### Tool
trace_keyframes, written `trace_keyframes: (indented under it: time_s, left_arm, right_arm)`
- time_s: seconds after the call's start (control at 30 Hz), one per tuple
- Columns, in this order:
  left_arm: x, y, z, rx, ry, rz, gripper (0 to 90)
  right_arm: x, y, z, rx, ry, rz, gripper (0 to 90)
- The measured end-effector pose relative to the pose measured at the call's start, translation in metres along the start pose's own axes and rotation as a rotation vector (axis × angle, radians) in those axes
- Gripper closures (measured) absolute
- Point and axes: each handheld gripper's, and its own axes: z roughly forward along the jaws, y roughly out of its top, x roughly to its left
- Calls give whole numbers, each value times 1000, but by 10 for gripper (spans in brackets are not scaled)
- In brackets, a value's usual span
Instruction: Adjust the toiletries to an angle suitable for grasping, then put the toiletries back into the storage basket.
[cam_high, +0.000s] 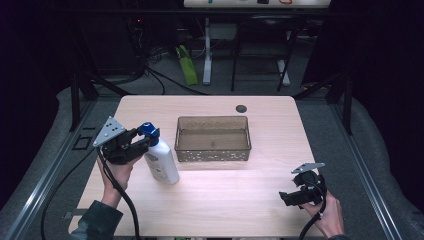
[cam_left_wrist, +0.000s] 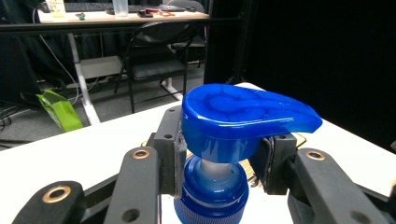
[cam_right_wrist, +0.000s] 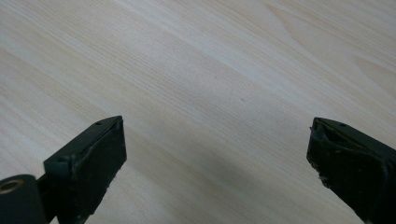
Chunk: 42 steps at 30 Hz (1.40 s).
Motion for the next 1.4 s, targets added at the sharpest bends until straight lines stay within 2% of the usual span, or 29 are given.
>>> trace_keyframes:
  time_s: [0.53,0.63,0.87,1.23,1.4]
  left_arm:
    - [-1,-3,0,-33,9,-5,590]
    - [-1,-4,0,-42,12,-8,590]
    - [-1,-5,1,-58,17,-16,589]
    - [-2,-10,1,-100,25,-11,589]
    - [-1,-10,1,-102,30,-11,589]
  right_arm:
    - [0,-1,2,3,-6,-15,40]
    - [1,-1,3,-1,-21,-21,22]
    - [1,-1,3,-12,-19,-28,0]
    - [-1,-3,4,-28,-4,-4,9]
    - [0,-3,4,-27,-9,0,15]
